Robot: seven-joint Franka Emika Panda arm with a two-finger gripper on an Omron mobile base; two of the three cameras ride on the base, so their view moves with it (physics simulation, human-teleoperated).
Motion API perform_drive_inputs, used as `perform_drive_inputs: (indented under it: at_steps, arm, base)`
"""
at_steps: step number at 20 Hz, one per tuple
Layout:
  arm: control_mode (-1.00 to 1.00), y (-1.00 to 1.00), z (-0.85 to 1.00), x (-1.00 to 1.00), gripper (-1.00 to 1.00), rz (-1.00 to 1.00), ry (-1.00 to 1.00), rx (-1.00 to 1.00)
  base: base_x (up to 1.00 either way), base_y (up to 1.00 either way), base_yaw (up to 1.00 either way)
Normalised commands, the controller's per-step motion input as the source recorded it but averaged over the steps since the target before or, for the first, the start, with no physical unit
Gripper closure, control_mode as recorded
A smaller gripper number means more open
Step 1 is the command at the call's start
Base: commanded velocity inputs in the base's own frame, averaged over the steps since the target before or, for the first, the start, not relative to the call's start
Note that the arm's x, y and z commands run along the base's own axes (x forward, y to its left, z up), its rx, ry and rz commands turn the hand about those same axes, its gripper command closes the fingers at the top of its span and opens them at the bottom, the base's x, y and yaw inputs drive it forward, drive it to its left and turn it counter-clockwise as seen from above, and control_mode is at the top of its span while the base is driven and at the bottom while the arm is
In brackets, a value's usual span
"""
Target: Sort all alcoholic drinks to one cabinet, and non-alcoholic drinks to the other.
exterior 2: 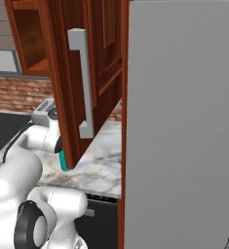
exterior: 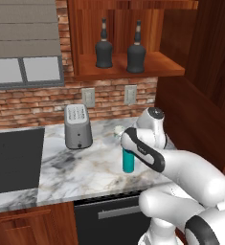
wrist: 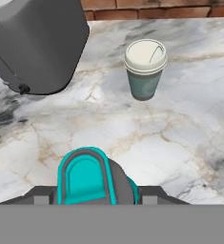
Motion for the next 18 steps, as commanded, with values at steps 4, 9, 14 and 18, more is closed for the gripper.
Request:
perform_drive_inputs:
  at_steps: [4, 9, 14, 18]
  arm:
    - [-1.00, 0.01, 0.44, -0.12, 1.00, -0.03, 0.00, 0.00]
    - [-1.00, 0.09, 0.86, -0.05, 1.00, -0.09, 0.00, 0.00]
    - [-1.00, 0.08, 0.94, -0.05, 1.00, -0.12, 0.00, 0.00]
    - [-1.00, 0.01, 0.87, -0.19, 1.00, -0.07, 0.00, 0.00]
  base:
    - [0.00, 0.00, 0.00]
    - [0.00, 0.00, 0.00]
    - [0.00, 0.00, 0.00]
    - [0.00, 0.00, 0.00]
